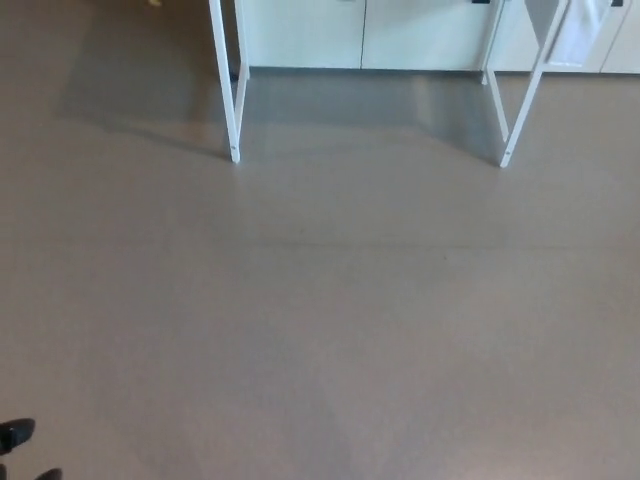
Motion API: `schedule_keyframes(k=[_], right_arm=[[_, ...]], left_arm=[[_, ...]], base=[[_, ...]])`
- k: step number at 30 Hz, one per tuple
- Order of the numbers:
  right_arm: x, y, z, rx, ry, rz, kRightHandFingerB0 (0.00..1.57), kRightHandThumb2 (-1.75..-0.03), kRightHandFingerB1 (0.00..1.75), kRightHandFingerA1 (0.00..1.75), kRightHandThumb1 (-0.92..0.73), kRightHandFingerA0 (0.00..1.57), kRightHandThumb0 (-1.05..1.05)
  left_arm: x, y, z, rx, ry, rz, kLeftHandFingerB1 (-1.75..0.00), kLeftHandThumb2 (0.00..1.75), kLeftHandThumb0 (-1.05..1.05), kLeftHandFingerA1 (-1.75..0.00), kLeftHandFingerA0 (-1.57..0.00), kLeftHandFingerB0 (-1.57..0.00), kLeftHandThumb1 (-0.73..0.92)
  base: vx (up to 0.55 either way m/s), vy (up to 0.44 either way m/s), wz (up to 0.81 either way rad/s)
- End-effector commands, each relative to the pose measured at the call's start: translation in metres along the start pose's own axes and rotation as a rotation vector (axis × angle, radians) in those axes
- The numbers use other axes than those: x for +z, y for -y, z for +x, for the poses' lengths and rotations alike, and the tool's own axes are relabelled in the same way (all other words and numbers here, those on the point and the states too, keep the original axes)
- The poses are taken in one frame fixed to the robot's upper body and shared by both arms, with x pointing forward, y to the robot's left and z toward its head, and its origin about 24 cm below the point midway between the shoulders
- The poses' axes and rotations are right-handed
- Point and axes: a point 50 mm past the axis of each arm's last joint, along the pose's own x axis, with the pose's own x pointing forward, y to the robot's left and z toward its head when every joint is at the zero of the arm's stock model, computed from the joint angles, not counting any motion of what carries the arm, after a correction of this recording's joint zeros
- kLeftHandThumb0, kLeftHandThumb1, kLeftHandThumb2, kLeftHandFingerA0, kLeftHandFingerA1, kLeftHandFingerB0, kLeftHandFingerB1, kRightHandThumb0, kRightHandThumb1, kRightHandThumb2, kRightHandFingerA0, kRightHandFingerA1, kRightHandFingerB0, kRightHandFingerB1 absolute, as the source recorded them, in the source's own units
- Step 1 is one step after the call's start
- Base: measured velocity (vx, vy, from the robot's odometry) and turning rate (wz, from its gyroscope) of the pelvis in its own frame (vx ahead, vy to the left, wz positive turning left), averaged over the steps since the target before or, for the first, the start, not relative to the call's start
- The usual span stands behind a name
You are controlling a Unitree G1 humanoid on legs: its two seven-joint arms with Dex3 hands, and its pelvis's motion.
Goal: The robot walk up to a desk on which a bottle is kept on the left hand side and a container is kept on the right hand side. The robot uses its left hand to pick up the bottle and places it in the container.
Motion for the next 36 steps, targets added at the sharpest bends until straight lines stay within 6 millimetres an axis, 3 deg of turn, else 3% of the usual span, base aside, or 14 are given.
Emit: schedule_keyframes(k=[1,4,5,7,8,9,17,18,19,23,24,28,36], right_arm=[[0.014,0.004,0.01,-0.038,0.021,-0.028,0.16,-0.76,0.38,0.42,-0.7,0.18,-0.48],[0.02,0.013,0.01,-0.083,0.043,0.03,0.18,-0.62,0.34,0.39,-0.78,0.19,-0.39],[0.02,0.012,0.009,-0.093,0.055,0.076,0.16,-0.74,0.38,0.42,-0.74,0.18,-0.42],[0.019,0.01,0.008,-0.102,0.059,0.085,0.17,-0.75,0.38,0.42,-0.73,0.19,-0.44],[0.019,0.008,0.007,-0.109,0.074,0.085,0.21,-0.74,0.39,0.44,-0.71,0.23,-0.45],[0.02,0.008,0.008,-0.112,0.081,0.087,0.21,-0.74,0.4,0.44,-0.71,0.23,-0.45],[0.046,0.017,0.021,-0.144,0.129,0.073,0.21,-0.74,0.4,0.44,-0.71,0.25,-0.43],[0.048,0.018,0.021,-0.144,0.137,0.065,0.22,-0.61,0.35,0.41,-0.75,0.28,-0.42],[0.051,0.018,0.02,-0.144,0.146,0.059,0.22,-0.61,0.35,0.41,-0.75,0.28,-0.42],[0.04,0.015,0.014,-0.133,0.147,0.073,0.22,-0.61,0.35,0.42,-0.74,0.28,-0.44],[0.035,0.012,0.01,-0.128,0.142,0.068,0.22,-0.74,0.41,0.46,-0.69,0.26,-0.46],[0.016,0.003,0.001,-0.096,0.087,0.042,0.21,-0.74,0.41,0.47,-0.7,0.26,-0.43],[0.006,0.0,-0.001,-0.091,0.052,0.078,0.19,-0.75,0.4,0.45,-0.68,0.23,-0.44]], left_arm=[[0.017,-0.008,0.006,0.019,0.045,0.049,-0.33,0.58,-0.44,-0.36,-0.29,-0.3,0.61],[0.021,-0.005,0.008,-0.005,0.047,0.085,-0.34,0.58,-0.43,-0.37,-0.29,-0.31,0.62],[0.021,-0.007,0.008,-0.007,0.051,0.092,-0.47,0.8,-0.46,-0.49,-0.24,-0.24,0.41],[0.022,-0.01,0.008,-0.007,0.055,0.097,-0.47,0.79,-0.49,-0.49,-0.25,-0.25,0.41],[0.026,-0.011,0.008,-0.015,0.074,0.113,-0.34,0.58,-0.42,-0.38,-0.3,-0.32,0.61],[0.029,-0.011,0.008,-0.018,0.085,0.122,-0.47,0.81,-0.45,-0.5,-0.24,-0.23,0.42],[0.054,-0.014,0.018,0.006,0.13,0.149,-0.46,0.8,-0.53,-0.5,-0.3,-0.25,0.44],[0.055,-0.014,0.019,0.004,0.13,0.147,-0.46,0.79,-0.52,-0.5,-0.29,-0.26,0.43],[0.055,-0.013,0.019,0.002,0.129,0.145,-0.46,0.79,-0.52,-0.5,-0.29,-0.26,0.43],[0.046,-0.011,0.016,-0.017,0.119,0.165,-0.46,0.79,-0.52,-0.51,-0.3,-0.25,0.43],[0.042,-0.009,0.014,-0.022,0.117,0.17,-0.46,0.8,-0.5,-0.5,-0.28,-0.24,0.42],[0.027,-0.003,0.007,-0.037,0.092,0.212,-0.47,0.8,-0.48,-0.49,-0.28,-0.26,0.44],[0.018,-0.002,0.003,-0.051,0.074,0.207,-0.48,0.8,-0.46,-0.5,-0.28,-0.28,0.43]], base=[[0.36,-0.198,-0.6],[0.35,-0.152,0.4],[0.35,-0.146,-0.02],[0.34,-0.135,0.02],[0.36,-0.108,-0.01],[0.3,-0.061,-0.05],[0.39,0.062,-0.2],[0.45,0.168,-0.55],[0.45,0.177,-0.03],[0.42,0.145,0.05],[0.39,0.016,0.17],[0.41,-0.025,0.19],[0.5,-0.136,0.4]])
